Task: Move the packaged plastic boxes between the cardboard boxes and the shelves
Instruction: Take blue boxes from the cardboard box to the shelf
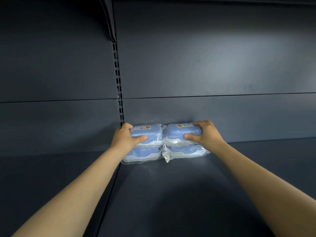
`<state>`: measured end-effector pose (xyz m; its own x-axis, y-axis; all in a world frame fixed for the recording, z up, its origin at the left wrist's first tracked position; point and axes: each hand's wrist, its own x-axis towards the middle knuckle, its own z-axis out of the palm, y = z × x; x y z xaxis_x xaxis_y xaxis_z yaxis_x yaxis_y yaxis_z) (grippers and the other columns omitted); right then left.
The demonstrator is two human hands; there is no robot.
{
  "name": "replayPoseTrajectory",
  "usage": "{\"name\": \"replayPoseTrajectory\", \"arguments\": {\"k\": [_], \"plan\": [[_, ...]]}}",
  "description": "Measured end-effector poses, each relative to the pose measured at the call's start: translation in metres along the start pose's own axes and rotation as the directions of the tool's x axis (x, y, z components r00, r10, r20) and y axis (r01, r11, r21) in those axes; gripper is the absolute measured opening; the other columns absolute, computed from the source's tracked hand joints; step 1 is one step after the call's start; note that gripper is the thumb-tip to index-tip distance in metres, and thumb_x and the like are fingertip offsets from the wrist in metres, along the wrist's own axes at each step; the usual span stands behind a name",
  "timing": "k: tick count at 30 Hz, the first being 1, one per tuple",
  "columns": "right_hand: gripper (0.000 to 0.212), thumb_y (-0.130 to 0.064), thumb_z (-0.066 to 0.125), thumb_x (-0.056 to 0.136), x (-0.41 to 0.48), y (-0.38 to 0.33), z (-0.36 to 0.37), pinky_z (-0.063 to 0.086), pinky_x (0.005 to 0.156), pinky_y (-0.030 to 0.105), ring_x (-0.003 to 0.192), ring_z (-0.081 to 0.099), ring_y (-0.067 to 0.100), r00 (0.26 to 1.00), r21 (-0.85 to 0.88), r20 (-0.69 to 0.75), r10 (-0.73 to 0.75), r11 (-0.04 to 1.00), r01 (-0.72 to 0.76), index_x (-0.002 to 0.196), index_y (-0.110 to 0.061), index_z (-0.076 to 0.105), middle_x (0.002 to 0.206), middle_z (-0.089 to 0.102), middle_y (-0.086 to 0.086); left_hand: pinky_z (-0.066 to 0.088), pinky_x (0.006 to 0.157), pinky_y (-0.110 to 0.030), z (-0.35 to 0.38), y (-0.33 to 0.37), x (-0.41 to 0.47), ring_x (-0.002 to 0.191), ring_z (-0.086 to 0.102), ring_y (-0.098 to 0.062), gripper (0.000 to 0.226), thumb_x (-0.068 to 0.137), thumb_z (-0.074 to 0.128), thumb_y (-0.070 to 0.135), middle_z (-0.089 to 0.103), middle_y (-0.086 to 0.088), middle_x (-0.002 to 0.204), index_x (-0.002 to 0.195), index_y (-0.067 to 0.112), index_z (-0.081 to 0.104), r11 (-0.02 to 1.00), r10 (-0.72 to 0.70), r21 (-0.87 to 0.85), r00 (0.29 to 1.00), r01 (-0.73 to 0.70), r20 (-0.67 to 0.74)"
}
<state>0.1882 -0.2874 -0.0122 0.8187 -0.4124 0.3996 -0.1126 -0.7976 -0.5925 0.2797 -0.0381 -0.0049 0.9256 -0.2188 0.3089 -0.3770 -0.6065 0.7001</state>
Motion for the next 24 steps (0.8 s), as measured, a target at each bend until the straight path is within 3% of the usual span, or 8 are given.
{"name": "replayPoseTrajectory", "arguments": {"k": [8, 10, 14, 16, 20, 24], "plan": [[0.073, -0.044, 0.074, 0.077, -0.004, -0.004, -0.003, 0.031, 0.092, 0.020, 0.127, 0.043, 0.022, 1.000, -0.031, 0.014, 0.018, 0.999, -0.018, 0.137, -0.013, 0.047, 0.139, 0.040, 0.005, 0.035, 0.083, -0.024, 0.002, -0.003, -0.004, 0.107, 0.047, -0.020, 0.063, 0.079, 0.072, 0.038, 0.044, -0.009, 0.129, 0.130, 0.014, 0.043, 1.000, 0.021, -0.016, 1.000, -0.021, 0.005], [0.073, -0.048, 0.072, 0.077, -0.005, -0.008, -0.007, 0.034, 0.090, 0.021, 0.124, 0.047, 0.022, 0.999, -0.090, 0.034, 0.027, 0.996, -0.024, 0.136, -0.013, 0.047, 0.139, 0.042, 0.005, 0.035, 0.083, -0.024, -0.001, -0.002, -0.006, 0.103, 0.045, -0.019, 0.062, 0.082, 0.068, 0.043, 0.043, -0.009, 0.129, 0.130, 0.014, 0.041, 0.998, 0.032, 0.047, 0.999, -0.034, 0.038], [0.061, -0.054, 0.066, 0.079, -0.005, -0.017, -0.014, 0.040, 0.079, 0.028, 0.113, 0.051, 0.027, 0.997, -0.252, 0.072, 0.029, 0.968, -0.010, 0.121, -0.011, 0.054, 0.124, 0.053, 0.008, 0.040, 0.092, -0.032, -0.010, 0.006, -0.009, 0.116, 0.048, -0.029, 0.061, 0.086, 0.058, 0.051, 0.043, -0.013, 0.129, 0.128, 0.009, 0.046, 0.935, 0.107, 0.333, 0.992, -0.125, 0.072], [0.063, -0.054, 0.063, 0.080, -0.010, -0.024, -0.019, 0.044, 0.085, 0.034, 0.119, 0.047, 0.030, 0.997, -0.312, 0.075, 0.021, 0.950, 0.004, 0.124, -0.010, 0.052, 0.125, 0.053, 0.008, 0.040, 0.094, -0.034, -0.017, 0.015, -0.013, 0.119, 0.046, -0.032, 0.060, 0.086, 0.057, 0.051, 0.044, -0.014, 0.129, 0.128, 0.008, 0.048, 0.894, 0.138, 0.419, 0.987, -0.159, 0.080], [0.067, -0.049, 0.061, 0.085, -0.028, -0.040, -0.036, 0.041, 0.096, 0.038, 0.124, 0.044, 0.031, 0.997, -0.324, 0.055, -0.050, 0.944, 0.065, 0.135, -0.007, 0.044, 0.134, 0.048, 0.013, 0.041, 0.090, -0.035, -0.031, 0.043, -0.032, 0.113, 0.049, -0.031, 0.051, 0.087, 0.058, 0.046, 0.049, -0.015, 0.122, 0.119, 0.006, 0.053, 0.870, 0.182, 0.456, 0.981, -0.190, 0.061], [0.050, -0.043, 0.057, 0.089, -0.065, -0.048, -0.067, 0.042, 0.090, 0.034, 0.116, 0.050, 0.026, 0.977, -0.367, 0.179, -0.118, 0.913, 0.178, 0.127, -0.010, 0.051, 0.128, 0.053, 0.010, 0.043, 0.086, -0.035, -0.044, 0.069, -0.071, 0.108, 0.052, -0.029, 0.039, 0.092, 0.054, 0.037, 0.055, -0.012, 0.118, 0.116, 0.007, 0.054, 0.845, 0.234, 0.474, 0.968, -0.247, 0.088]]}}
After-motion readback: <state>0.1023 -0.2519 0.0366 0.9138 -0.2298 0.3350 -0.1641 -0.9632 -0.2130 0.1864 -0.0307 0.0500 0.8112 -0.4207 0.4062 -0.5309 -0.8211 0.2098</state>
